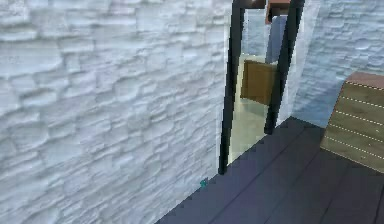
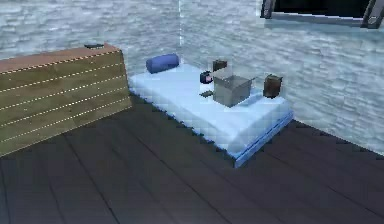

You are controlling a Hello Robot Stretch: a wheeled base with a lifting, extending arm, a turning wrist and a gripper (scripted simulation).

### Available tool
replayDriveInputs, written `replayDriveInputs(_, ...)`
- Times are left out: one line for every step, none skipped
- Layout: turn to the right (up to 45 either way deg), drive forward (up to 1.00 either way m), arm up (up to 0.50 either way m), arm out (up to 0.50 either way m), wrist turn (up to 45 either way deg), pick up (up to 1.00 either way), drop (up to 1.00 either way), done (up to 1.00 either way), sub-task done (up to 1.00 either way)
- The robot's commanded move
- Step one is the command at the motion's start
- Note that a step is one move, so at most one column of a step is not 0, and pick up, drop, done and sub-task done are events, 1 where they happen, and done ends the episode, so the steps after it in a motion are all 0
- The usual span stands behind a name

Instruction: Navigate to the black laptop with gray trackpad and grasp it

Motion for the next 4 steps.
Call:
replayDriveInputs(30.0,0.00,0.00,0.00,0.0,0.00,0.00,0.00,0.00)
replayDriveInputs(0.0,1.00,0.00,0.00,0.0,0.00,0.00,0.00,0.00)
replayDriveInputs(0.0,0.70,0.00,0.00,0.0,0.00,0.00,0.00,0.00)
replayDriveInputs(-45.0,0.00,0.00,0.00,0.0,0.00,0.00,0.00,0.00)
